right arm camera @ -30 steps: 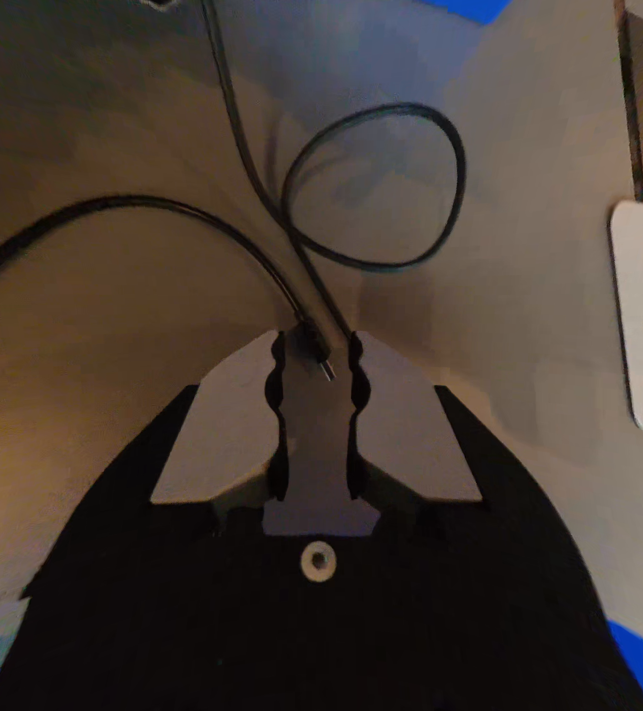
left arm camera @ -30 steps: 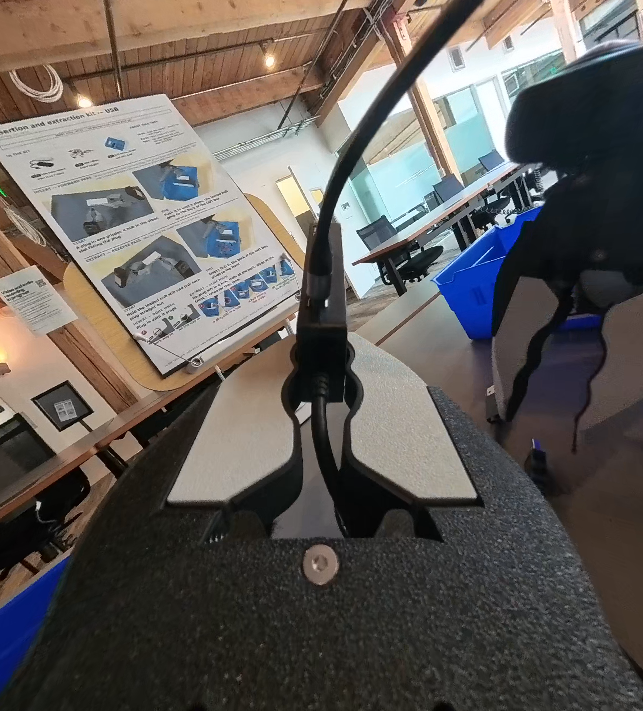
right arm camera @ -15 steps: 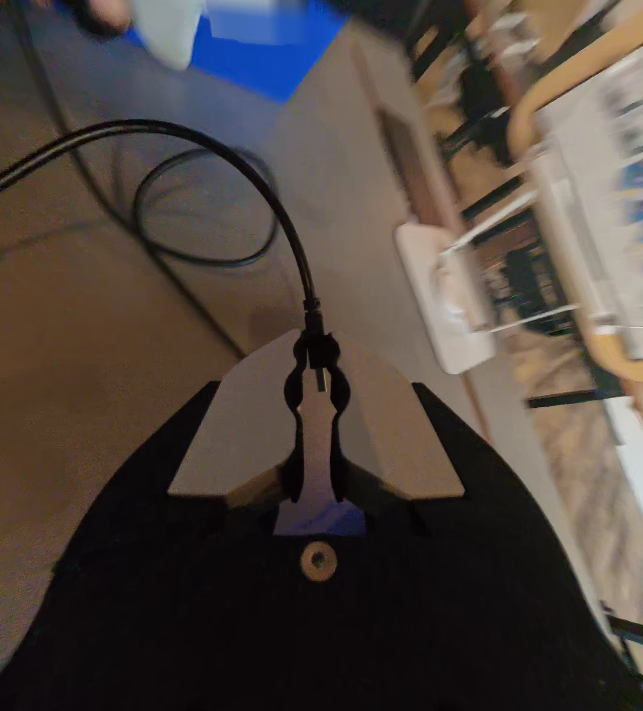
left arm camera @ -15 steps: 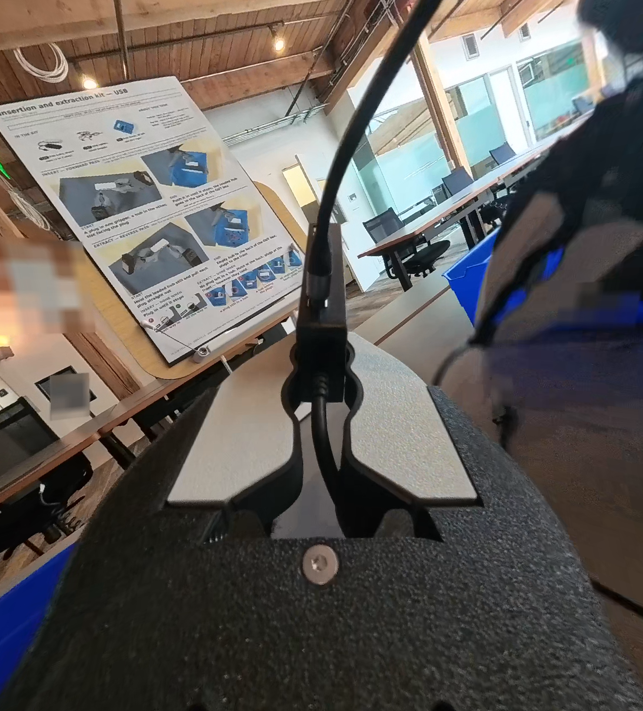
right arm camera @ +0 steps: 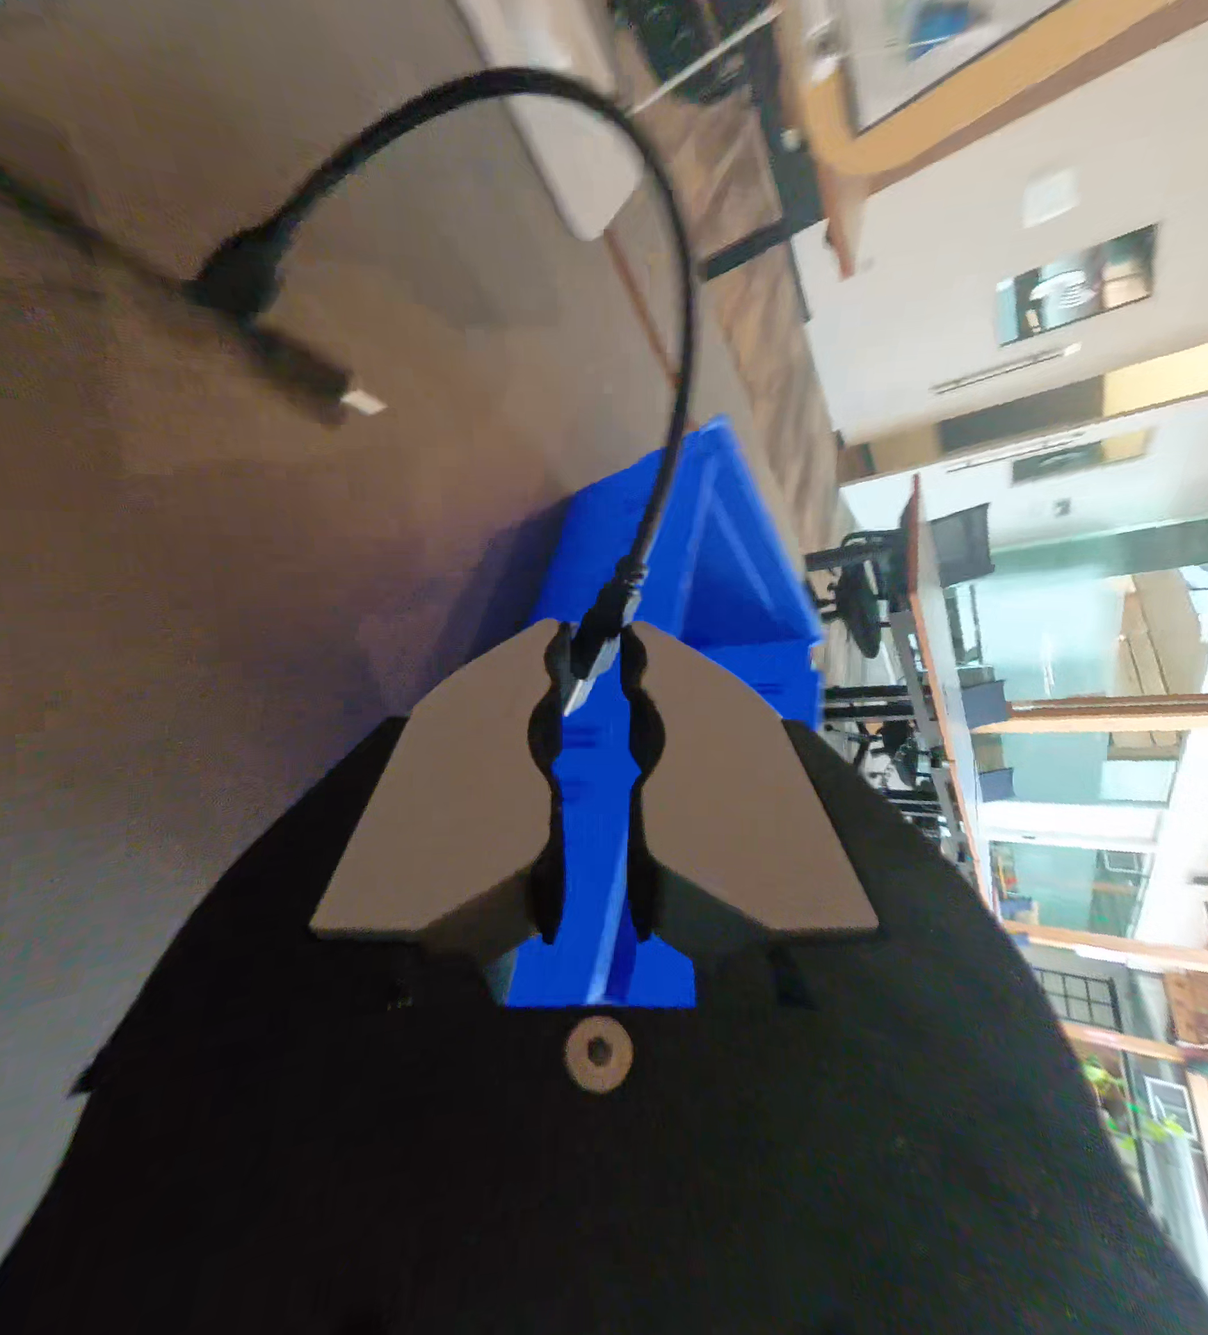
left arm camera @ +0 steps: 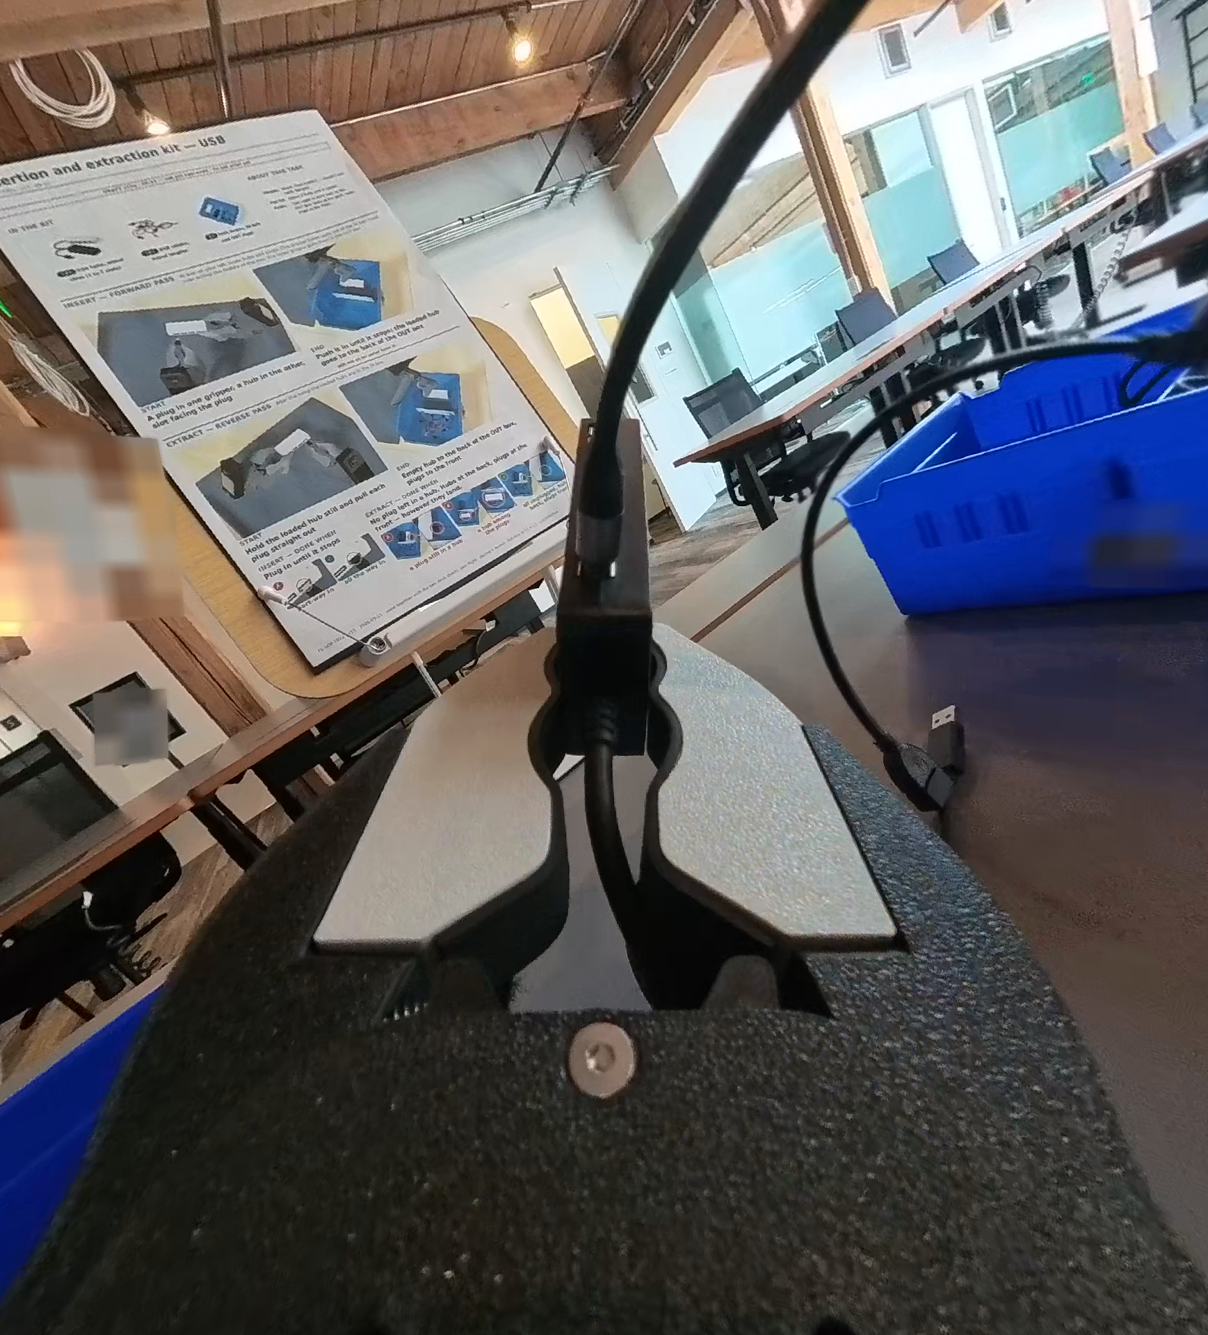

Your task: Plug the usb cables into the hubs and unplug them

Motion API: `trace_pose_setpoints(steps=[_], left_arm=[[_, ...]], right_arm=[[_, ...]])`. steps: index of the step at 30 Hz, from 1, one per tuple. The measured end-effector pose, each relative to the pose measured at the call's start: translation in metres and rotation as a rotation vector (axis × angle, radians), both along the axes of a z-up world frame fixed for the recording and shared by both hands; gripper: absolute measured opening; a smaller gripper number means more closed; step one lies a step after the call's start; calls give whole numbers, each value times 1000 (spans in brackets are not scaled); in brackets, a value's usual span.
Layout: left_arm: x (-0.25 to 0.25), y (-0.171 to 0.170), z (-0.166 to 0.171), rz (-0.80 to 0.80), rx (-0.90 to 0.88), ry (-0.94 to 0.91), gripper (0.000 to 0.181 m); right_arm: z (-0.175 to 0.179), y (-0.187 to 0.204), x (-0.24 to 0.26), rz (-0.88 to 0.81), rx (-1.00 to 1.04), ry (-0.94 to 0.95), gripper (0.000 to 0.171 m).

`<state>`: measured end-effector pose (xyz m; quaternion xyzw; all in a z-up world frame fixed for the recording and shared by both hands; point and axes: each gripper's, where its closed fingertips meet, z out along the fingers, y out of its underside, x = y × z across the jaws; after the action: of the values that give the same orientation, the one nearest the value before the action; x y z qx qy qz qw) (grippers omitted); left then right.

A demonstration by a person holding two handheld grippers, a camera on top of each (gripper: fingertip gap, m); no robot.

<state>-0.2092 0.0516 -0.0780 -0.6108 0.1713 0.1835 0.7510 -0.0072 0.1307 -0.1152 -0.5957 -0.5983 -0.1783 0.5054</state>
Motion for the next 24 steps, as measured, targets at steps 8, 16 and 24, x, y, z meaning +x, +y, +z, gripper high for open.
trace_pose_setpoints(steps=[8,16,24], left_arm=[[-1,-2,2,-3,8,-10,18],[-2,-3,4,-8,17,-15,18],[-1,-2,3,-5,12,11,18]], right_arm=[[-75,-127,-45,330,-696,120,35],[-25,-148,-32,1129,-436,-212,26],[-105,-156,-32,1232,-313,-452,22]])
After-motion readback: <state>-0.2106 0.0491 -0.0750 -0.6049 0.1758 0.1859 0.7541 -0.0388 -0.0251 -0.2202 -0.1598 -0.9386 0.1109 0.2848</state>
